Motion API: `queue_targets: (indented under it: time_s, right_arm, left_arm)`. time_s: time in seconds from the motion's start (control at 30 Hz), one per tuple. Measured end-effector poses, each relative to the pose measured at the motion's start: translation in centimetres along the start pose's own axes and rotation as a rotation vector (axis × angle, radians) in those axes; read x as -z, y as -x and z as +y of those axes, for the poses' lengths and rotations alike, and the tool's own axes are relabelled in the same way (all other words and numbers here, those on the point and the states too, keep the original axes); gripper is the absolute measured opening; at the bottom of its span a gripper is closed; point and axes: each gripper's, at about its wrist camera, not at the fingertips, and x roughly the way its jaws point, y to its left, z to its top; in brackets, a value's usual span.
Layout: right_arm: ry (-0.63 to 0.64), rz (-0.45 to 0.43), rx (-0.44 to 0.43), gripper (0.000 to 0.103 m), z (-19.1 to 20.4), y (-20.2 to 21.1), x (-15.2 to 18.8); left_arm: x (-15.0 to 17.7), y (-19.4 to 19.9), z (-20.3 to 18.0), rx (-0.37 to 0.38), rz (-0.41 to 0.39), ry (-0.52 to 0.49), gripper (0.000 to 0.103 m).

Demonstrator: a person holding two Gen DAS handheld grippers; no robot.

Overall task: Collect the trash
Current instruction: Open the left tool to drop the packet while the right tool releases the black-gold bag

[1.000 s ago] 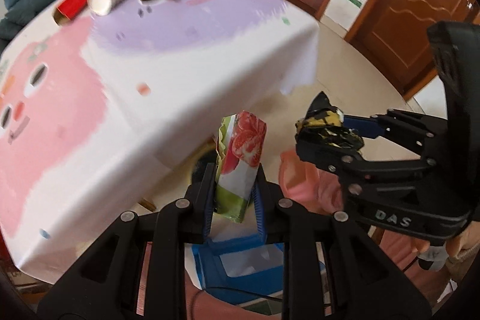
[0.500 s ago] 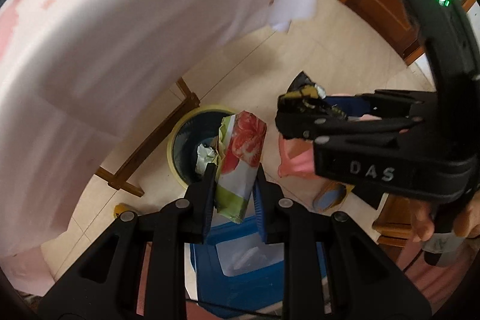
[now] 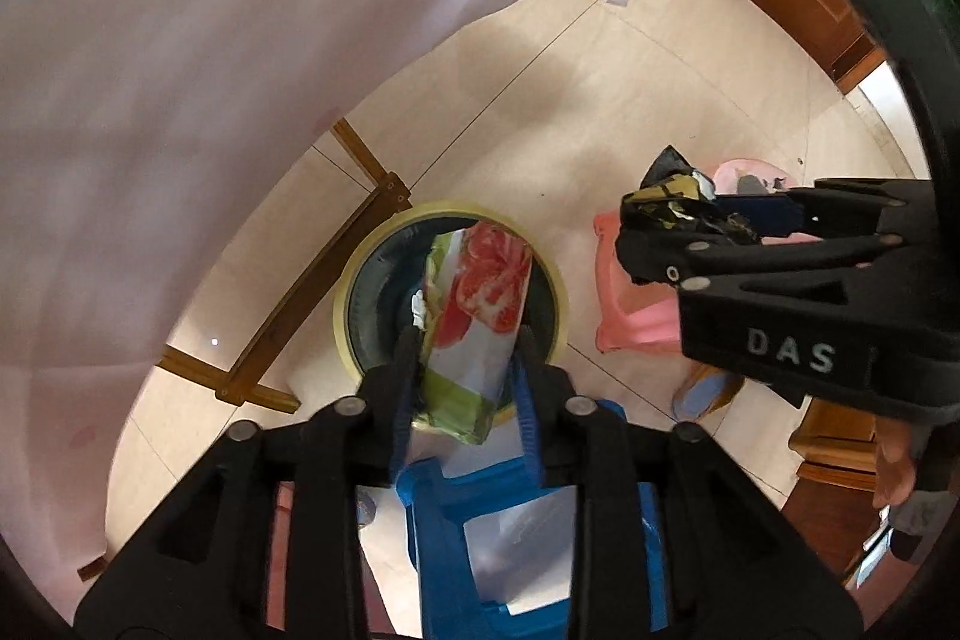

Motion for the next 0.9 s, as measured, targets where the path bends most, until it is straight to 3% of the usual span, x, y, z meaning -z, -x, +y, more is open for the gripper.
queue_targets:
  time_s: [0.23, 0.33, 0.37, 0.6, 0.9]
  right_arm:
    - [0.004, 0.028, 0.001, 0.053, 0.2, -2.0, -0.3]
    - [-0.005, 0.036, 0.002, 0.053, -0.2, -2.7, -0.2]
    - [-0.009, 0.036, 0.001, 0.053, -0.3, -2.8, -0.2]
    - [-0.018, 0.034, -0.008, 0.053, -0.9, -2.9, 0.0]
    - [-0.007, 0.038, -0.03, 0.053, -0.6, -3.0, 0.0]
  left_arm:
    - [-0.8, -1.6, 0.3, -0.023, 0.032, 0.01, 0.051]
    - [-0.9, -1.7, 0.4, -0.034, 0.023, 0.002, 0.075]
    - [-0.9, -1.7, 0.5, -0.033, 0.02, 0.002, 0.077]
    - [-1.1, -3.2, 1.2, -0.013, 0.024, 0.011, 0.078]
    - [0.1, -1.3, 1.0, 0.026, 0.025, -0.007, 0.078]
